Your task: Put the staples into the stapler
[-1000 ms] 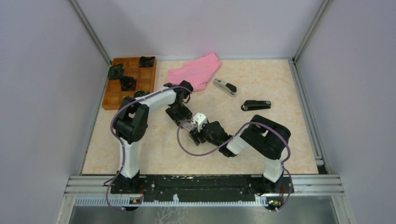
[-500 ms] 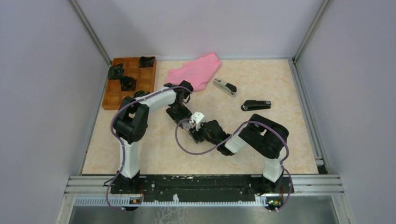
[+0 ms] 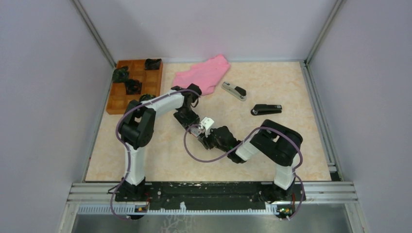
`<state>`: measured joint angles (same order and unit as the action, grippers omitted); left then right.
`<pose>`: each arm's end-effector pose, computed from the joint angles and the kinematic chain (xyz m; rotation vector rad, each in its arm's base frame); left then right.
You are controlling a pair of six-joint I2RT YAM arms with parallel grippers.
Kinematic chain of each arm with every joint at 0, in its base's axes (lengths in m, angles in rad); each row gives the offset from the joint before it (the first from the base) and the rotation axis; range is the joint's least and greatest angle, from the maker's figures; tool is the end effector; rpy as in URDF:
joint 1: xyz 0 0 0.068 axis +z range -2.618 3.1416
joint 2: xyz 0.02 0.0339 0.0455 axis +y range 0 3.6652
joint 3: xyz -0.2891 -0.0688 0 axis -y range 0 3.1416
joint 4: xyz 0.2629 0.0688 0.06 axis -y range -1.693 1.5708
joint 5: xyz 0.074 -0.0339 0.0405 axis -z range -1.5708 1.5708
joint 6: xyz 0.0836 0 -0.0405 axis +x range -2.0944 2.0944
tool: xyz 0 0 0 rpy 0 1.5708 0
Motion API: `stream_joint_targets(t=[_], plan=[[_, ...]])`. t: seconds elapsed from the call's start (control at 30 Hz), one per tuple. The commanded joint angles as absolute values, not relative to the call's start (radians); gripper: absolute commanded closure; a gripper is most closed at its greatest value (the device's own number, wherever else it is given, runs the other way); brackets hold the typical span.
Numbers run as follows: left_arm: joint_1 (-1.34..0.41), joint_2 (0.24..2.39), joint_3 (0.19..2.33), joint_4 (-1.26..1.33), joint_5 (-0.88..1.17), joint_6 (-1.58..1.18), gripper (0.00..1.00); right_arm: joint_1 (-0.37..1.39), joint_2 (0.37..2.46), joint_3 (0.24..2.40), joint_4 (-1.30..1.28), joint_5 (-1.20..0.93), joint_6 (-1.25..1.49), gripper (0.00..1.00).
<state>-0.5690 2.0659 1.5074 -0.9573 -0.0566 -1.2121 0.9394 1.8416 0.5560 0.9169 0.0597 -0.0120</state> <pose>0.3570 -0.2227 0.1222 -0.9703 2.9053 -0.0110 0.2258 0.3004 0.0999 -0.8705 1.7782 0.5542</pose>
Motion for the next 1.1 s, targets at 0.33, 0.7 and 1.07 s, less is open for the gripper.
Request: stream_joint_targets(t=[0.33,0.7,1.07], plan=[[-0.564,2.131,1.514,-0.967,-0.137,-1.251,0.53,0.954,1.712,0.413,0.803,0.035,0.028,0.63],[-0.549,2.124,1.525,-0.964,-0.150,-1.226,0.51,0.954,1.605,0.384,0.705,0.033,0.000,0.59],[-0.549,2.024,1.514,-0.905,-0.143,-1.132,0.38,0.949,1.591,0.413,0.641,0.196,-0.033,0.43]])
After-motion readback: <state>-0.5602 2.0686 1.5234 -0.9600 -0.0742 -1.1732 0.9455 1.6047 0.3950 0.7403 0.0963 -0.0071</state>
